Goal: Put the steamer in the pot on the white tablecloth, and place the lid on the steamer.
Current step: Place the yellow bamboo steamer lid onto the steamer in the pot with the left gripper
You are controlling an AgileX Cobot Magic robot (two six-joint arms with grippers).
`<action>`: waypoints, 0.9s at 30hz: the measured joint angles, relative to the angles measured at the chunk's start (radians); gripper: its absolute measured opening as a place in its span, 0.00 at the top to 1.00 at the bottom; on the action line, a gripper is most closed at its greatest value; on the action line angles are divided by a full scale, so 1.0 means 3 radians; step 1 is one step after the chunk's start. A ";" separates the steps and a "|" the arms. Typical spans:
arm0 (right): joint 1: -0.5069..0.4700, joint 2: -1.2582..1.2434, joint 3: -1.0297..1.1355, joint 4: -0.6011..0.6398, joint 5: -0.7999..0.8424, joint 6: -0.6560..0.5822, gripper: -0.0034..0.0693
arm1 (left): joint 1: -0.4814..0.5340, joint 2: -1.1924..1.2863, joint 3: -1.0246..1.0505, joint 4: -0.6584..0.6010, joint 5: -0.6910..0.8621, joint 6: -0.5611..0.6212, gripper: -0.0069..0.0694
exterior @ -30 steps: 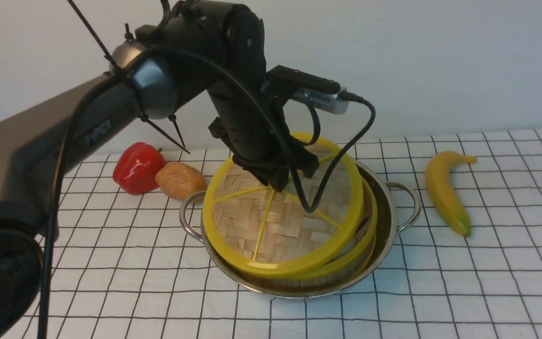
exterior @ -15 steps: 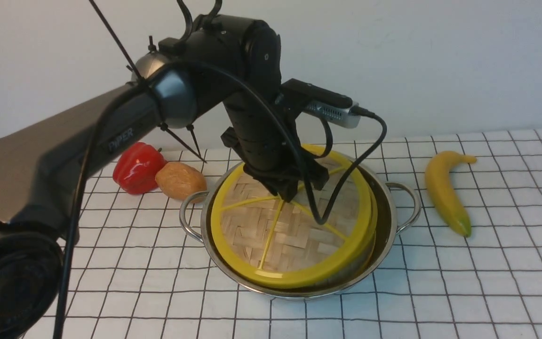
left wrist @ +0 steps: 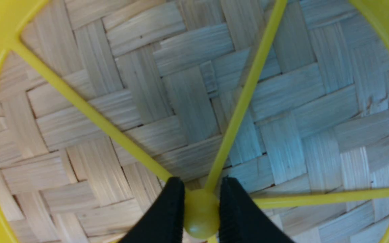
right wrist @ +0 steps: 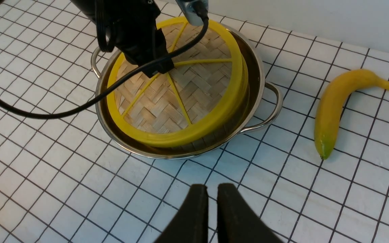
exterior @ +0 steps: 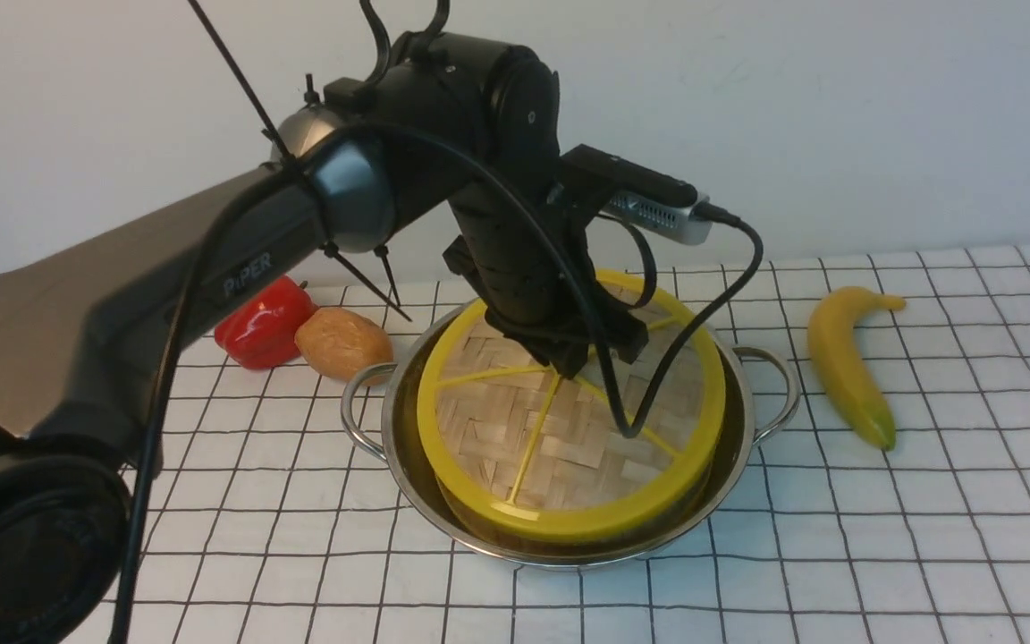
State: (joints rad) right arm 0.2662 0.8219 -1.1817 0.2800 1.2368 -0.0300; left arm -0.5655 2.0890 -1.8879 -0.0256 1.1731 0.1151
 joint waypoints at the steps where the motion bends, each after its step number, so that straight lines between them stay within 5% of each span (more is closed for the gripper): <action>1: 0.0000 0.0000 0.0000 0.0000 0.0000 0.0000 0.87 | -0.0003 0.0000 0.0000 0.0024 -0.0009 0.0000 0.75; 27: 0.0000 0.0000 0.0000 0.0010 0.0000 0.0000 0.87 | -0.0007 0.0078 0.0000 0.0178 -0.0196 -0.0021 0.75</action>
State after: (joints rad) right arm 0.2662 0.8219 -1.1817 0.2831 1.2368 -0.0300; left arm -0.5675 2.1125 -1.8879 0.0277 1.1143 0.1088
